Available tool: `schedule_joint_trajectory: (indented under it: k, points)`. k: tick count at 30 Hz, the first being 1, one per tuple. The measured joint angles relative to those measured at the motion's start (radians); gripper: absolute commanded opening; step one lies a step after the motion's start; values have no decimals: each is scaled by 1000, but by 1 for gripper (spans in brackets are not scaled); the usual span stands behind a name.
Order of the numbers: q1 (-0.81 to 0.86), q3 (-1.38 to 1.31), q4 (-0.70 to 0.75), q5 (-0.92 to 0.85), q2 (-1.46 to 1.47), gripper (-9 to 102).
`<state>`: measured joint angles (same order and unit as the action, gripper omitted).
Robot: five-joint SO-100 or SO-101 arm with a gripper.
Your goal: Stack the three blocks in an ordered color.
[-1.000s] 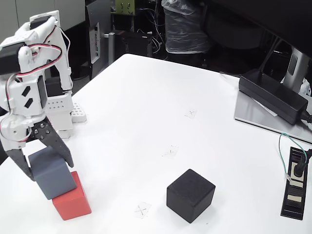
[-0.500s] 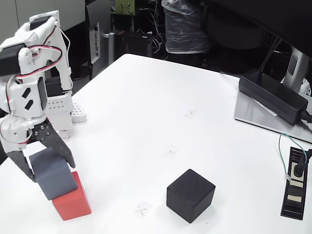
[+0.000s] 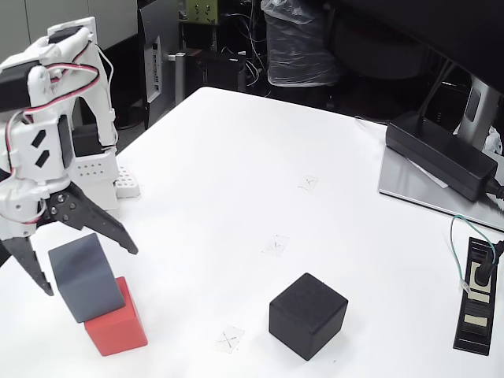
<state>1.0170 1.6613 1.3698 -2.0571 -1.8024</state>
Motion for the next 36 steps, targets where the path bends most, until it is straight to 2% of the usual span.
schedule_joint_trajectory:
  k: [9, 12, 19, 22, 29, 36]
  points:
    - [0, -199, 0, 0, 0, 44]
    - [-18, -272, 0, 58, 0, 44]
    - [-293, -394, 0, 356, 3, 44]
    - [-402, -405, 2, 430, 3, 44]
    - [-548, -405, -38, 419, 12, 44]
    - [-555, -405, -212, 374, 201, 44]
